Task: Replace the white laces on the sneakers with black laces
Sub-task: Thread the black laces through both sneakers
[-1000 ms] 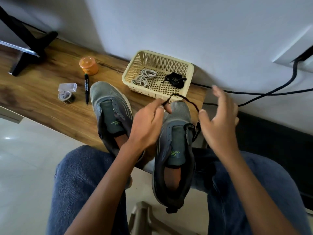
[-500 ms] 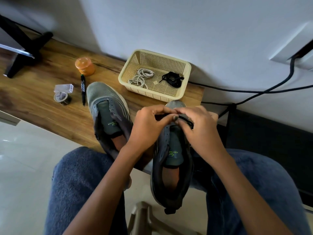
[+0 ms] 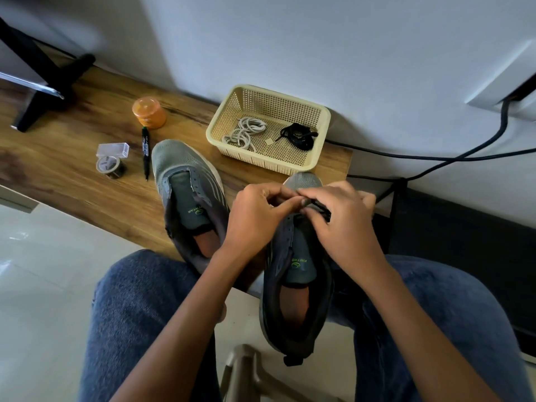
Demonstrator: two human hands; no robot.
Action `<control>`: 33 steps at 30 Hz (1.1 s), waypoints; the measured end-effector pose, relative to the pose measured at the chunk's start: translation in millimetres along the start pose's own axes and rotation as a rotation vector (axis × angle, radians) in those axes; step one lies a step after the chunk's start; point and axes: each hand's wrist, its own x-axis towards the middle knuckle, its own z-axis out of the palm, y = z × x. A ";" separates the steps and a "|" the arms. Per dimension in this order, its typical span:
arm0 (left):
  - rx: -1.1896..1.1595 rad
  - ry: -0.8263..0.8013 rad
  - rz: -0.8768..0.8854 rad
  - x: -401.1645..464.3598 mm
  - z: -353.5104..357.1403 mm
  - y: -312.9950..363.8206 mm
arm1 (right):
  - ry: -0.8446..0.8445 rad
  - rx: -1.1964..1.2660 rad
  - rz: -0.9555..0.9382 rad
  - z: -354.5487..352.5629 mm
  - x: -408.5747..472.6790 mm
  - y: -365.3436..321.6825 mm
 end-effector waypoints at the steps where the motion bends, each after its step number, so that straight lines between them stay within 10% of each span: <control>1: 0.017 -0.005 0.001 -0.1 -0.6 0.1 | 0.017 -0.006 0.011 0.3 0.3 1.3; 12: 0.565 -0.179 -0.186 -13.8 -0.5 0.6 | -0.179 0.198 0.252 3.7 1.8 4.3; 33: 0.453 -0.041 -0.279 -18.5 5.2 7.4 | -0.284 -0.110 0.317 11.8 -0.8 -5.8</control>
